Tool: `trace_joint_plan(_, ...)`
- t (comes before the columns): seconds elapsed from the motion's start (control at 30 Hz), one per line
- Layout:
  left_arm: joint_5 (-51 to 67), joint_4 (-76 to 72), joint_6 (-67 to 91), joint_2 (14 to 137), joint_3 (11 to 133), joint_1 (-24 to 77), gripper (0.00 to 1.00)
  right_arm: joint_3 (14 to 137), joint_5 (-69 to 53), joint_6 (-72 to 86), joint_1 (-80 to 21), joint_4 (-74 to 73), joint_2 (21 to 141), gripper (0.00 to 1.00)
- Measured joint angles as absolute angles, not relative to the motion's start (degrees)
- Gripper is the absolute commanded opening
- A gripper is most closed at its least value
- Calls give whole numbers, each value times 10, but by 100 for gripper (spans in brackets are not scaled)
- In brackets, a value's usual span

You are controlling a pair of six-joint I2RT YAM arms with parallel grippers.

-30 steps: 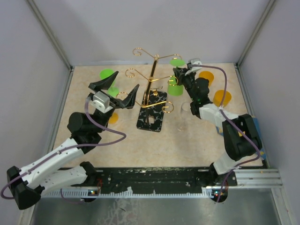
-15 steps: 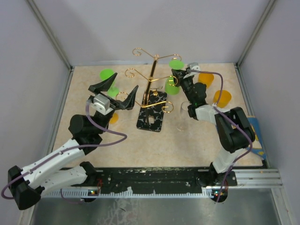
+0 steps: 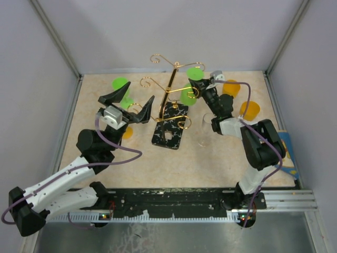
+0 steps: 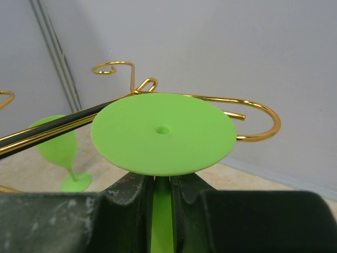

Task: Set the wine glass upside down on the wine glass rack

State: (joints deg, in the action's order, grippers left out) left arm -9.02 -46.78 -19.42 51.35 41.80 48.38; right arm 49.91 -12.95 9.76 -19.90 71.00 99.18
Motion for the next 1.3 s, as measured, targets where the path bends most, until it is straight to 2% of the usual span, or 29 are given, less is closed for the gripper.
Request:
trace_joint_plan(0.6,-87,-468,-187,522,418,484,97,473,-235,119,-127,675,937,0)
trace_joint_plan(1.07,-85,-467,-179,525,418,484,97,473,-292,158,-113,716,941,0)
trace_joint_plan(1.3,-84,-467,-179,525,418,484,97,495,-362,198,-91,759,990,0)
